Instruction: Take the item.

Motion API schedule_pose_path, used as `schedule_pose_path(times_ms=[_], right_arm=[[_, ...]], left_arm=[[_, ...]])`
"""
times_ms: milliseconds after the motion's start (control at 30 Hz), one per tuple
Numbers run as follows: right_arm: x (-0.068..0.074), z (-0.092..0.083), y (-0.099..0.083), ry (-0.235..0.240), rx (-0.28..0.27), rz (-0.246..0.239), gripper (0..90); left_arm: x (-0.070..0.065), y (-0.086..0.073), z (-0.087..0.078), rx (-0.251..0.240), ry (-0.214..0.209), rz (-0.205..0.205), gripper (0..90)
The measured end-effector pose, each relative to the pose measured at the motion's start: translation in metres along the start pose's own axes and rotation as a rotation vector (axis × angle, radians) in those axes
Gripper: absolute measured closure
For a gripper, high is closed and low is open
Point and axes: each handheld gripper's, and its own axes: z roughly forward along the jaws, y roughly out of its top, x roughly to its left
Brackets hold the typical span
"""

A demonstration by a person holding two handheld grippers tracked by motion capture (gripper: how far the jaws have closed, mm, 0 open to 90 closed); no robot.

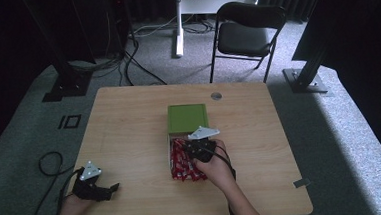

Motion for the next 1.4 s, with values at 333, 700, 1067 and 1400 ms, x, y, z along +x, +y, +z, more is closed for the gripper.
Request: schedule_pose_path(times_ms=[333,700,1067,1400], right_arm=[[0.000,-0.016,0.003,0.032,-0.041,0.023,80.2],[0.002,-0.034,0.015,0.048,-0.107,0.018,80.2],[-0.017,-0.053,0.020,-0.035,-0.187,0.052,80.2],[-0.043,-0.065,0.010,-0.135,-0.228,0.123,80.1]], left_arm=[[0.000,0.000,0.000,0.000,-0.001,-0.002,1.5],[0.000,0.000,0.000,0.001,-0.001,-0.001,1.4],[0.000,0.000,0.000,0.001,-0.001,-0.001,1.5],[0.000,0.000,0.000,0.000,0.000,0.000,1.5]])
